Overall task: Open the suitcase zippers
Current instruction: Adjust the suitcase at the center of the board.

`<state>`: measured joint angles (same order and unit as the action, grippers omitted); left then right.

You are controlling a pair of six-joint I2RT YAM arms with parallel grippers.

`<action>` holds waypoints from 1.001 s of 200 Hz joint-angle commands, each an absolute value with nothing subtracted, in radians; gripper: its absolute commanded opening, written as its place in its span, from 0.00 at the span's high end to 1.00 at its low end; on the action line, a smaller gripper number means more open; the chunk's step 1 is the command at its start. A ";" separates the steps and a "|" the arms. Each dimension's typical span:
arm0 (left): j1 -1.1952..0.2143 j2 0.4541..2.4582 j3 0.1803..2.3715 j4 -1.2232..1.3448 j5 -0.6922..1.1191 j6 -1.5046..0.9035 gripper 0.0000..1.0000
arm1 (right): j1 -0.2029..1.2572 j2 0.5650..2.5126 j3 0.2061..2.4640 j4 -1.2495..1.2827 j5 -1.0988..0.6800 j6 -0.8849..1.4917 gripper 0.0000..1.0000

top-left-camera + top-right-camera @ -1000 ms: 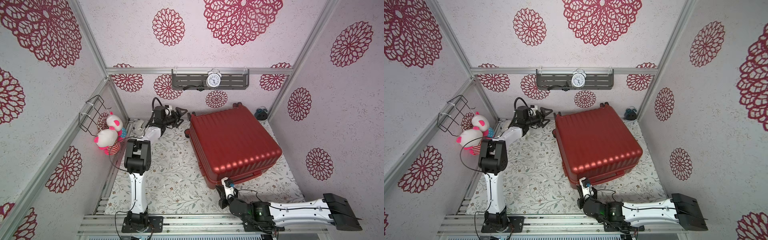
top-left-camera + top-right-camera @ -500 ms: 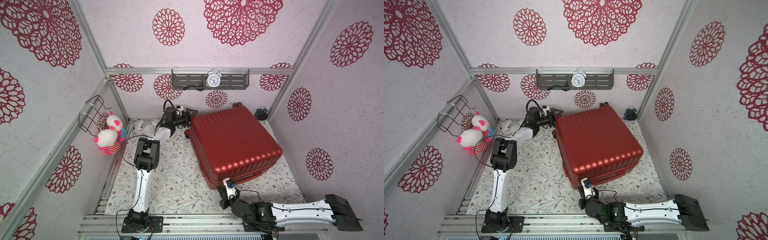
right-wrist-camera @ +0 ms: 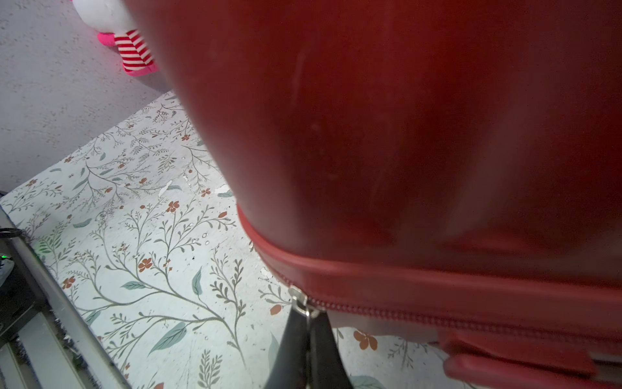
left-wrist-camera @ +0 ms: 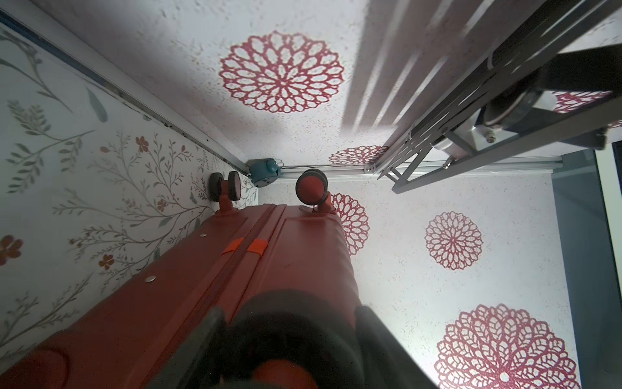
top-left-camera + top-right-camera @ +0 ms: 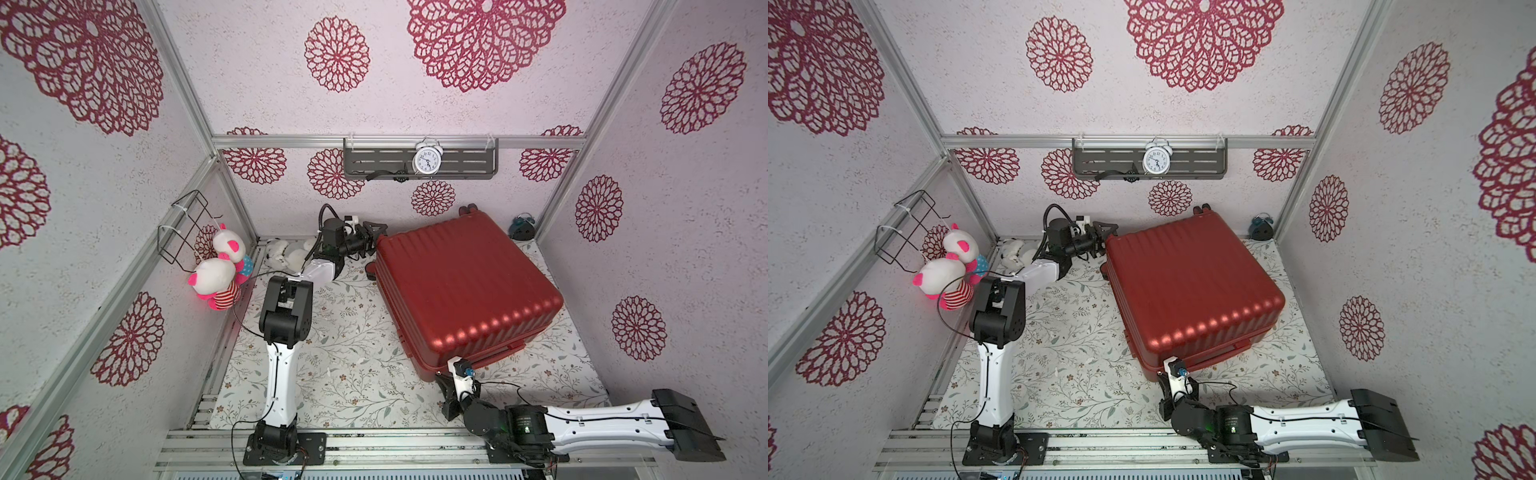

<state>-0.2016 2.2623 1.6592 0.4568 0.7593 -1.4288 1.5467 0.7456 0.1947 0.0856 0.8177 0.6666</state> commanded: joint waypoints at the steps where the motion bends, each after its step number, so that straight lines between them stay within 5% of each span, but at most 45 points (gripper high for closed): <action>1: -0.139 2.167 1.530 0.454 0.752 -1.326 0.70 | 1.548 0.746 0.219 -0.040 0.828 0.718 1.00; 121: -0.049 1.502 0.739 0.469 0.550 -1.180 0.77 | 1.121 0.548 0.281 -0.212 0.487 0.517 1.00; 200: -0.057 1.416 0.730 0.323 0.497 -1.112 0.81 | 1.101 0.603 0.337 -0.208 0.244 0.368 1.00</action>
<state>-0.0082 1.4380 0.7341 0.4152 0.3916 -1.3243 1.0657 0.5545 0.2874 -0.2558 0.4084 0.4969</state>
